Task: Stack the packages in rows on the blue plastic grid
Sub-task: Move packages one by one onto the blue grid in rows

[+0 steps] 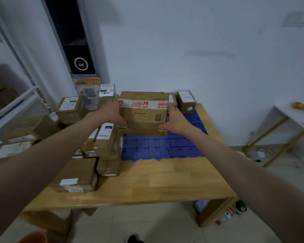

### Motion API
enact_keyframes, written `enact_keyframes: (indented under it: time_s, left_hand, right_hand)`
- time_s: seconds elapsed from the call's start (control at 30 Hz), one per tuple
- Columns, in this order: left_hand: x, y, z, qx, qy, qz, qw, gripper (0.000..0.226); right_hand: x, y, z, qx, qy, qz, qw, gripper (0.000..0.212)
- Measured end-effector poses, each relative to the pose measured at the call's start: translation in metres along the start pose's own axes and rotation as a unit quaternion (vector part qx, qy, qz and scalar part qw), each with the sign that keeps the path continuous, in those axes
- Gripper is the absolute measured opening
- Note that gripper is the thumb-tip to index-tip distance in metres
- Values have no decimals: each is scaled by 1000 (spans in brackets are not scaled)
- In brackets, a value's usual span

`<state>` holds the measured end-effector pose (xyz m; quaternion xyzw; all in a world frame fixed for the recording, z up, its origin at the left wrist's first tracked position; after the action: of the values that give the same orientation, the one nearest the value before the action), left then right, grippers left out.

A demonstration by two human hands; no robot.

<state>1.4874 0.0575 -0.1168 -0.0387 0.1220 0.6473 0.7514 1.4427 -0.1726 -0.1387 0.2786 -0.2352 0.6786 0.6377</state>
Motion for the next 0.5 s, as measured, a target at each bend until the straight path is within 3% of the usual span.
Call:
enact_keyframes:
  time_s: [0.13,0.5]
  left_hand:
    - [-37,-26,-18,25,-9,-25,999,85]
    - [-88,-130,-113,129,-12,-56,990,99]
  right_hand:
    - [-39,-4,19,-10,2,-32,999,88]
    - [-140,-53,22,8,-12,-106,994,89]
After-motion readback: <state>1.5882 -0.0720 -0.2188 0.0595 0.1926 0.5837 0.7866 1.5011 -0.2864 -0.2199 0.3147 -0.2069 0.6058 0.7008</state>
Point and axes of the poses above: each hand's wrist, its own y-axis away from the middle knuckle, its own z-axis out of the back of the hand, x = y × z, the point moved 7 cm from there along -y, towards the middle knuckle, and after that the axes turned 2 degrees about -y, right-handed, at the moved point
